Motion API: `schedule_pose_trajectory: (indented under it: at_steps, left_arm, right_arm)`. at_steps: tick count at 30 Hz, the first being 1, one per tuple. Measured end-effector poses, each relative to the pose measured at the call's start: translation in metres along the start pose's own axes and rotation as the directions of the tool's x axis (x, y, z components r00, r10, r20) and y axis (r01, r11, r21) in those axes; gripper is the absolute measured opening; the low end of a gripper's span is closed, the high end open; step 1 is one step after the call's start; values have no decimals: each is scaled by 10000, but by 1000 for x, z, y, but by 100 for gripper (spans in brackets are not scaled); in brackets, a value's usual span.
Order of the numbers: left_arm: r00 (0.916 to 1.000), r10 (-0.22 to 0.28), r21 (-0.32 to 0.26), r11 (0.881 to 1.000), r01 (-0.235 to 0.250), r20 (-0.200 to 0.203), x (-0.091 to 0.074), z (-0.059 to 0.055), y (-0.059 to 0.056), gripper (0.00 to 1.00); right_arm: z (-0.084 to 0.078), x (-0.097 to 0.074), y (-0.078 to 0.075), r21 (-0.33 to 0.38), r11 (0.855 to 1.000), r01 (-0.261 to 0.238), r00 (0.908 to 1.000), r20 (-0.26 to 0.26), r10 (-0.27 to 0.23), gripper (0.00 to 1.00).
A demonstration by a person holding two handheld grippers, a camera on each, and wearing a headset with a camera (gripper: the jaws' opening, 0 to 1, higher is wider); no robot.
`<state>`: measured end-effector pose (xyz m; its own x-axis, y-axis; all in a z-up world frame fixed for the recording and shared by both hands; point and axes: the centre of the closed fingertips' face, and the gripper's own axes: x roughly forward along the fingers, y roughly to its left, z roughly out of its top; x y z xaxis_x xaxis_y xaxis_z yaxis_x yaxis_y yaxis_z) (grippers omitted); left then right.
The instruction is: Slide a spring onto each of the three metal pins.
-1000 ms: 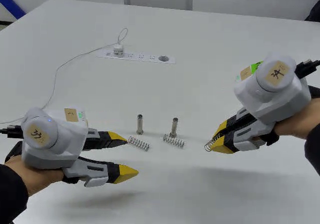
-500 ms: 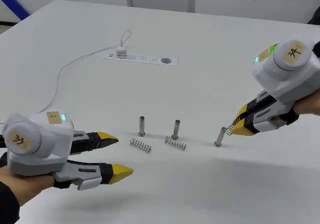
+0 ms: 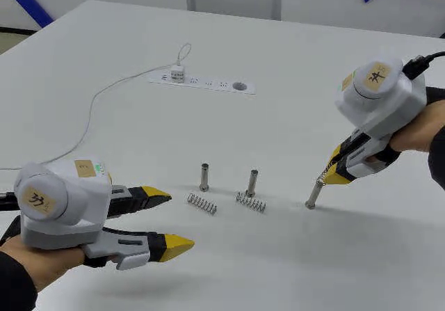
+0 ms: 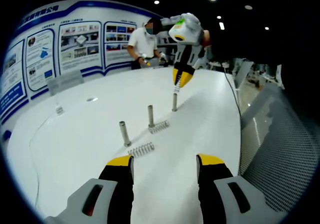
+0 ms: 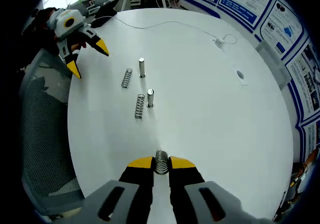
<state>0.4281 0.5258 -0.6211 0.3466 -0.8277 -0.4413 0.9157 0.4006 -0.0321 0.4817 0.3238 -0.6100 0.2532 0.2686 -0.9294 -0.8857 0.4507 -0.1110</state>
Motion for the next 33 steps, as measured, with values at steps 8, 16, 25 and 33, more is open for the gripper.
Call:
schedule_pose_trajectory:
  at_steps: [8, 16, 25, 33]
  left_arm:
    - [10000, 38, -17, 10000, -38, 33, 0, -1, 2, 51]
    - [10000, 2, -4, 10000, -2, 5, 1, -2, 1, 51]
    - [10000, 2, -5, 10000, -2, 3, 1, -2, 1, 50]
    - [10000, -55, 9, 10000, 55, -11, 2, -2, 0, 50]
  right_arm:
    - [-5, 8, -4, -79, 10000, -4, 9986, -537, 0, 12]
    - [-11, 26, -4, 230, 9993, -288, 9953, -916, 308, 12]
    - [-20, 50, -2, 587, 9979, -266, 9895, -1401, 347, 12]
    - [-25, 59, 2, 627, 9975, -331, 9859, -1620, 429, 12]
